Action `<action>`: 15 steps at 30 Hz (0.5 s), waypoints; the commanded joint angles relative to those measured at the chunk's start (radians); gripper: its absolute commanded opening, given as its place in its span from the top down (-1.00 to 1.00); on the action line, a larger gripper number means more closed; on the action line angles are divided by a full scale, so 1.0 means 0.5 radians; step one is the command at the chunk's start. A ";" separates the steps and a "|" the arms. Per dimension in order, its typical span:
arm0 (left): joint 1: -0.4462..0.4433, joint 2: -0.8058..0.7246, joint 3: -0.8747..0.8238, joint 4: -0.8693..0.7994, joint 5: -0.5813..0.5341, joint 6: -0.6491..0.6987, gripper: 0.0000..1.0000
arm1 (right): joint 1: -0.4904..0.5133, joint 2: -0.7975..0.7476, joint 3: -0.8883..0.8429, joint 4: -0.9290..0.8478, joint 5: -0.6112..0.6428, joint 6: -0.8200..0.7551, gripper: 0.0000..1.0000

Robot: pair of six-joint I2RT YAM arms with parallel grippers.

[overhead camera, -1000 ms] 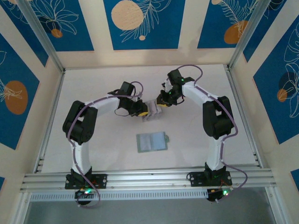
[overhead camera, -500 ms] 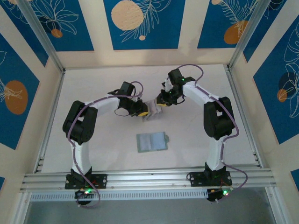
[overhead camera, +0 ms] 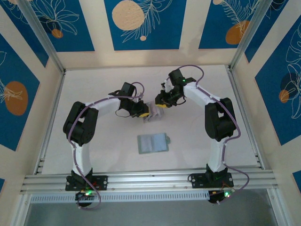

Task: Put the credit cards into the card holder
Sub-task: Pick up the credit card from the storage box.

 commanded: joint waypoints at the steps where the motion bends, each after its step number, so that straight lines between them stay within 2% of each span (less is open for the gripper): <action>1: 0.010 0.066 0.000 0.018 -0.012 0.018 0.68 | 0.038 0.012 0.074 -0.100 0.083 -0.028 0.31; 15: 0.010 0.068 -0.011 0.037 -0.003 0.011 0.68 | 0.087 0.135 0.182 -0.183 0.211 -0.051 0.29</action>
